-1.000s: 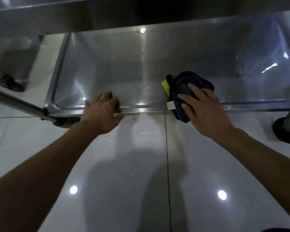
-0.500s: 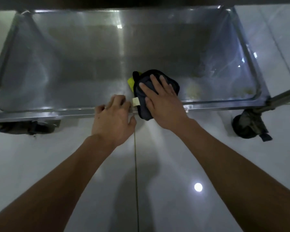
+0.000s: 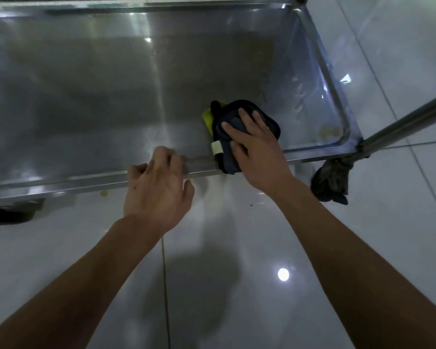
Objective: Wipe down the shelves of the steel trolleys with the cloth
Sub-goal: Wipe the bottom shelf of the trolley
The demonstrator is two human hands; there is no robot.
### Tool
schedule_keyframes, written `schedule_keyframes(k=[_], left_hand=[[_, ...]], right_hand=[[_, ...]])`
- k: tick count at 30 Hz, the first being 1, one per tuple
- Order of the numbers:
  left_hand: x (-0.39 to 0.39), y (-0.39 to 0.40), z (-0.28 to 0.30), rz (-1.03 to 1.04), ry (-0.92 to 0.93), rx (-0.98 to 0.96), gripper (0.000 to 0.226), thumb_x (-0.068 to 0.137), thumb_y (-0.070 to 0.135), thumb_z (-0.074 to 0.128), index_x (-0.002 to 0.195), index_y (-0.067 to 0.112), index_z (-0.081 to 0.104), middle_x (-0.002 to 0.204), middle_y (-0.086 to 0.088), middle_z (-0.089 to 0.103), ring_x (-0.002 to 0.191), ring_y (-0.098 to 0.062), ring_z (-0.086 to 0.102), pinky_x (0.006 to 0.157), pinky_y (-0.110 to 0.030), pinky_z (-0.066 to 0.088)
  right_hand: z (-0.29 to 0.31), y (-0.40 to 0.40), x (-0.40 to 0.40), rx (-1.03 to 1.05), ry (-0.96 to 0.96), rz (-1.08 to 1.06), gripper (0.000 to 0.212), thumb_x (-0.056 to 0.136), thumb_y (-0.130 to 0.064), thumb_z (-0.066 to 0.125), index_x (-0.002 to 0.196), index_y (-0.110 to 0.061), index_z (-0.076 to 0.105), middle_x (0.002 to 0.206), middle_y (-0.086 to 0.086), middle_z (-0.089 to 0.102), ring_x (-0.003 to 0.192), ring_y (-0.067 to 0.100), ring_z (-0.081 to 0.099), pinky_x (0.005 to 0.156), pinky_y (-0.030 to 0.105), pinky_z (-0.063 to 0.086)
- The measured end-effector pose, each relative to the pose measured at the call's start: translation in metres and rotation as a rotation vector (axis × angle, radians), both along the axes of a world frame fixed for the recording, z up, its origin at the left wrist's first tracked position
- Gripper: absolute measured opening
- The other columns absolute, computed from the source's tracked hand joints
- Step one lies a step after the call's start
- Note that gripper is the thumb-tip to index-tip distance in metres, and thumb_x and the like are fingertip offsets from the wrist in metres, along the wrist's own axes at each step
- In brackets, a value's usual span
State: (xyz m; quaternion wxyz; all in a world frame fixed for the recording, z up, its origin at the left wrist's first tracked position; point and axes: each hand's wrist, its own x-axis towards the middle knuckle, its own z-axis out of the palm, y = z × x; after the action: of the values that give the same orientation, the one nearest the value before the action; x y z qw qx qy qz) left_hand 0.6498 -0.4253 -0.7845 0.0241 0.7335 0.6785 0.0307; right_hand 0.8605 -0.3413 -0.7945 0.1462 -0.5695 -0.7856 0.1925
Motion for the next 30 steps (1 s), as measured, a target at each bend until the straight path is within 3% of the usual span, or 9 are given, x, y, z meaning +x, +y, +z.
schedule_keyframes(k=[3, 6, 11, 19, 27, 30], left_hand=[[0.017, 0.007, 0.004, 0.007, -0.024, -0.008, 0.049, 0.086, 0.049, 0.056, 0.123, 0.016, 0.051, 0.119, -0.011, 0.049, 0.096, -0.03, 0.058, 0.079, -0.048, 0.045], [0.05, 0.017, 0.01, -0.053, -0.057, 0.007, 0.05, 0.087, 0.047, 0.055, 0.128, 0.019, 0.051, 0.124, -0.011, 0.048, 0.113, -0.033, 0.047, 0.086, -0.051, 0.045], [0.071, 0.009, 0.0, -0.089, 0.064, -0.072, 0.05, 0.087, 0.05, 0.051, 0.126, 0.017, 0.051, 0.128, -0.009, 0.044, 0.116, -0.032, 0.044, 0.09, -0.052, 0.045], [0.071, 0.009, 0.0, -0.12, 0.08, -0.088, 0.055, 0.081, 0.047, 0.061, 0.126, 0.016, 0.052, 0.125, -0.009, 0.046, 0.115, -0.032, 0.046, 0.085, -0.051, 0.046], [0.056, 0.01, 0.013, -0.211, -0.021, -0.143, 0.064, 0.085, 0.05, 0.059, 0.141, 0.021, 0.049, 0.137, -0.002, 0.048, 0.131, -0.028, 0.043, 0.094, -0.05, 0.046], [0.028, 0.018, 0.02, -0.231, -0.153, -0.122, 0.056, 0.088, 0.049, 0.056, 0.139, 0.025, 0.054, 0.137, 0.001, 0.056, 0.129, -0.027, 0.05, 0.096, -0.049, 0.046]], right_hand=[[-0.001, 0.004, 0.032, 0.02, 0.006, -0.1, 0.041, 0.105, -0.026, 0.042, 0.145, -0.03, 0.047, 0.163, 0.004, 0.02, 0.152, 0.029, 0.011, 0.122, 0.045, 0.017], [-0.003, 0.005, 0.045, 0.031, 0.006, -0.125, 0.041, 0.105, -0.026, 0.042, 0.145, -0.031, 0.046, 0.163, 0.004, 0.021, 0.152, 0.03, 0.011, 0.121, 0.047, 0.017], [-0.007, 0.007, 0.072, 0.026, -0.034, -0.114, 0.042, 0.105, -0.029, 0.04, 0.146, -0.033, 0.044, 0.164, 0.003, 0.02, 0.152, 0.029, 0.011, 0.121, 0.049, 0.017], [-0.006, 0.027, 0.17, 0.051, -0.181, -0.421, 0.046, 0.104, -0.024, 0.037, 0.149, -0.03, 0.04, 0.163, 0.01, 0.02, 0.151, 0.036, 0.009, 0.122, 0.051, 0.016], [0.0, 0.017, 0.11, 0.01, -0.142, -0.372, 0.058, 0.094, -0.031, 0.028, 0.151, -0.027, 0.038, 0.163, 0.012, 0.019, 0.15, 0.036, 0.01, 0.121, 0.049, 0.014], [-0.003, 0.017, 0.061, 0.013, -0.152, -0.273, 0.055, 0.097, -0.027, 0.034, 0.153, -0.029, 0.034, 0.164, 0.01, 0.014, 0.151, 0.036, 0.007, 0.122, 0.05, 0.011]])
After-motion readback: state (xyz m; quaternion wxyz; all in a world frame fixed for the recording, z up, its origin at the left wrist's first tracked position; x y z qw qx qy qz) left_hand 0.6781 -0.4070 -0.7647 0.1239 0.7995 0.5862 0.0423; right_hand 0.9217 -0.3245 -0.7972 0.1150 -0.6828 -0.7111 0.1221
